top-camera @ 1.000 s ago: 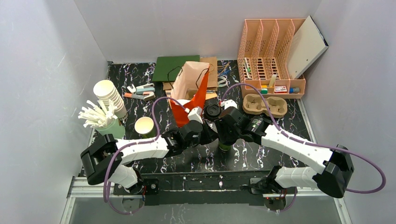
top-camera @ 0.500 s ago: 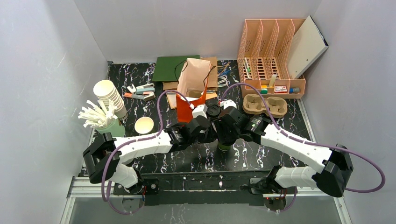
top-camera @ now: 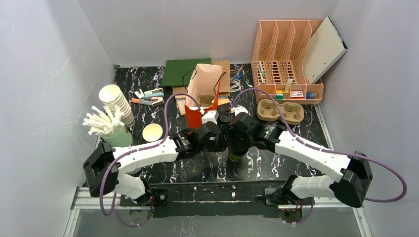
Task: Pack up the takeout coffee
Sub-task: Adjust the cup lid on the coffee cup.
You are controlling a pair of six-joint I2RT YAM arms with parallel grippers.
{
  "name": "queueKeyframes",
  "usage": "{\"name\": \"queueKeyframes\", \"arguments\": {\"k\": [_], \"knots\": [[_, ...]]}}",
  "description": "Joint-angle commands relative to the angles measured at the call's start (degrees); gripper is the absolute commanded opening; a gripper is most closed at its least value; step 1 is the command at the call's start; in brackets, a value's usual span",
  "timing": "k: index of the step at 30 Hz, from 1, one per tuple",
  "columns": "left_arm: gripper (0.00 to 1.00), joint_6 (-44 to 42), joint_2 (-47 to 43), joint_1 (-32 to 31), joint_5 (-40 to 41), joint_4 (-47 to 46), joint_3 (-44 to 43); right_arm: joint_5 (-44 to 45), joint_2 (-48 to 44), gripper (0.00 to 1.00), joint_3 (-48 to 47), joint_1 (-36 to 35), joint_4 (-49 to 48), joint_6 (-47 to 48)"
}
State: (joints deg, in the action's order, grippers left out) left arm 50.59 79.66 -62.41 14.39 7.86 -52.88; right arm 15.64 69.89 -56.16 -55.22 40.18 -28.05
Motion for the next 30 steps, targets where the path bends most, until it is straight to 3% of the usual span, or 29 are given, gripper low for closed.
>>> {"name": "queueKeyframes", "arguments": {"k": [1, 5, 12, 23, 30], "knots": [[0.42, -1.9, -5.2, -0.3, 1.1, 2.8, -0.6, -2.7, 0.6, 0.9, -0.1, -0.4, 2.8, -0.9], [0.48, -2.6, -7.1, -0.3, 1.7, 3.9, -1.0, -3.0, 0.7, 0.89, -0.4, -0.4, 2.5, -0.5], [0.49, -4.5, -9.5, -0.3, 2.2, 4.5, -1.3, -1.9, -0.5, 0.98, -3.2, -0.4, 3.9, 0.1], [0.48, -8.1, -8.9, -0.3, 2.5, 3.6, -1.5, 1.9, -4.1, 0.98, -6.4, -0.3, 6.2, -0.6], [0.48, -9.2, -8.4, -0.3, 2.3, 2.5, -1.4, -2.2, -5.7, 0.9, -1.9, 0.0, 1.9, -1.4]]}}
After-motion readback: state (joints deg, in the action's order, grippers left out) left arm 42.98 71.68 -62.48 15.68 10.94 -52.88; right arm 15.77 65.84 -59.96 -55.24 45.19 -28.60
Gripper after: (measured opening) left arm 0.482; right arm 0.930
